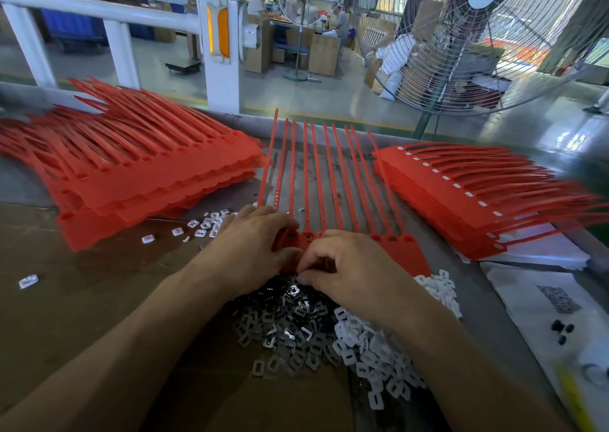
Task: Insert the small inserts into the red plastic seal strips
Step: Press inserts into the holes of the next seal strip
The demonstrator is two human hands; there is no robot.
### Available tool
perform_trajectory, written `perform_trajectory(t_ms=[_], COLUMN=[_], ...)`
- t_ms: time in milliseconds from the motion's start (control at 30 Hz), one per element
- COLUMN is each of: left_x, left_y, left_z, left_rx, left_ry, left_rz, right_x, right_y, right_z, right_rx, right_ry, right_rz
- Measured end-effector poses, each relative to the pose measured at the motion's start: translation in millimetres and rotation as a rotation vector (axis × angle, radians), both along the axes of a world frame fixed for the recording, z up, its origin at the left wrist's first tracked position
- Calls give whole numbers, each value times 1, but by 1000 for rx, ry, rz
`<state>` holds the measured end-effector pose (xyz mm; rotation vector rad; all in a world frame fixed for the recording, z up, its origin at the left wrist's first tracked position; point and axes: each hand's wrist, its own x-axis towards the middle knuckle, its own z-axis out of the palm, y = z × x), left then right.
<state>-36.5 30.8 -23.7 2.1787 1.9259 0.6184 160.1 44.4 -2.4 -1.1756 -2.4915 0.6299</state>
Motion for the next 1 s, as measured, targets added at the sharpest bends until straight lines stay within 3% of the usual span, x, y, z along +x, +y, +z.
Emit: perform_trajectory(t_ms=[467,767,1000], left_x=[1,1,1], left_y=[-1,-1,-1], left_z=[0,0,1], left_rx=[6,-4,-10], left_ry=[4,-13,-20], left_rz=[6,7,0], right_x=[-1,3,7], right_y=[-4,-6,-6], right_z=[0,7,10], right_rx=[22,-97,-200], right_ry=[11,333,241], right_rz=[0,-141,-131])
